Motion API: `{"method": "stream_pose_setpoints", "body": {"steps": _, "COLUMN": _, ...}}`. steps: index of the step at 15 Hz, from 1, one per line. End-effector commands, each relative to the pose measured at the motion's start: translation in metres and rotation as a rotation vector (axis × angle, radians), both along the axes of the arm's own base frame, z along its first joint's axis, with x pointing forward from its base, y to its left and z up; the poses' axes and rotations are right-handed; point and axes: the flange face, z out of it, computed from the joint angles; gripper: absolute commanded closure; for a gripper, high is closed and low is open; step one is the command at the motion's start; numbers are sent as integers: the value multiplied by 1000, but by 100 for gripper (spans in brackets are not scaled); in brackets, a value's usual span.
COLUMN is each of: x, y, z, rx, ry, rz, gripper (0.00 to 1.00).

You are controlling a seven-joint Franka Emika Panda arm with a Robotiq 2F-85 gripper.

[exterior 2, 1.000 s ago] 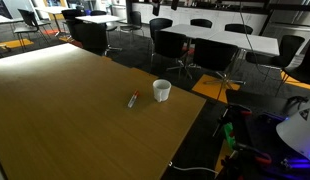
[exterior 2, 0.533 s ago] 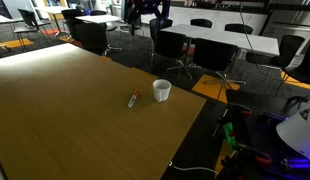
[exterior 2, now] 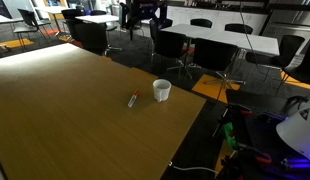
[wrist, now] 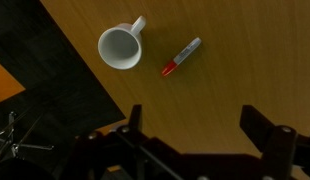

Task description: Put the marker in the mug

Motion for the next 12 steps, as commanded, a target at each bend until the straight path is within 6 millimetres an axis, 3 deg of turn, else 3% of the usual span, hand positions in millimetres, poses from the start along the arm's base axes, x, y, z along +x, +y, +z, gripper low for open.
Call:
{"method": "stream_pose_setpoints", "body": {"steps": 1, "x": 0, "y": -3, "z": -8, "rx": 18, "ry": -6, "rz": -58, "gripper": 0}}
{"method": "stream_pose_setpoints", "body": {"steps": 4, "x": 6, "y": -3, "z": -30, "rx": 61, "ry": -5, "rz": -140, "gripper": 0}}
{"method": "stream_pose_setpoints", "body": {"steps": 12, "x": 28, "y": 8, "z": -113, "rx": 228, "ry": -50, "rz": -381, "gripper": 0}}
